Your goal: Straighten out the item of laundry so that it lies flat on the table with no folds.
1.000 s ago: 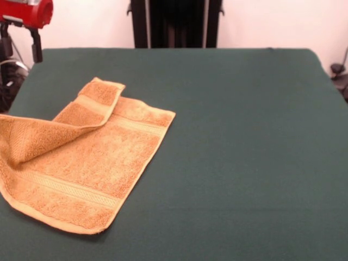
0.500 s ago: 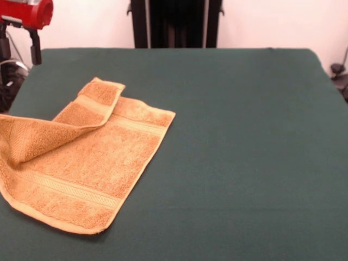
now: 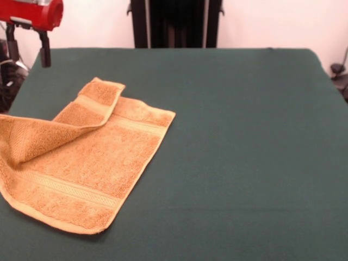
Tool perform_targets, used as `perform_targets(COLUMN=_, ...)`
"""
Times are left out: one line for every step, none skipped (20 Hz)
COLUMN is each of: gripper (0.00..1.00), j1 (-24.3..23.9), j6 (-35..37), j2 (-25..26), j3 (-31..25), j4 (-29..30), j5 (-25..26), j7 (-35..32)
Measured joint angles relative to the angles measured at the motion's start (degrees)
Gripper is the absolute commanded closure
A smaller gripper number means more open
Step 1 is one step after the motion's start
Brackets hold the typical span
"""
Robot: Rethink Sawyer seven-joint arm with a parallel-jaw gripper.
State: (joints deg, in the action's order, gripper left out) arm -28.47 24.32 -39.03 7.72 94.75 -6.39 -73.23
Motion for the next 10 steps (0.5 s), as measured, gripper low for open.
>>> perform_targets(gripper=0.00, j1=0.66, j6=0.00, j2=0.01, j3=0.30, j4=0.01, j5=-0.48, j7=0.00)
perform_targets(gripper=0.00, j1=0.96, j6=0.00, j2=0.01, j3=0.46, j4=0.00, j5=-0.68, j7=0.00)
perform_targets(gripper=0.00, j1=1.39, j6=0.00, j2=0.00, j3=0.69, j4=0.01, j5=-1.05, j7=0.00)
perform_targets(gripper=0.00, j1=1.58, j6=0.01, j2=0.00, j3=0.80, j4=0.01, j5=-1.31, j7=0.00)
perform_targets(gripper=0.00, j1=1.77, j6=0.01, j2=0.01, j3=0.92, j4=0.01, j5=-1.57, j7=0.00)
perform_targets(gripper=0.00, j1=2.00, j6=0.00, j2=0.01, j3=1.08, j4=0.01, j5=-1.98, j7=0.00)
perform_targets(gripper=0.00, j1=2.28, j6=0.00, j2=0.01, j3=1.28, j4=0.00, j5=-2.47, j7=0.00)
perform_targets(gripper=0.00, j1=2.62, j6=0.00, j2=0.00, j3=1.52, j4=0.01, j5=-2.98, j7=0.00)
perform_targets(gripper=0.00, j1=2.78, j6=0.00, j2=0.00, j3=1.61, j4=0.01, j5=-3.23, j7=0.00)
perform_targets(gripper=0.00, j1=2.93, j6=0.00, j2=0.01, j3=1.71, j4=0.01, j5=-3.48, j7=0.00)
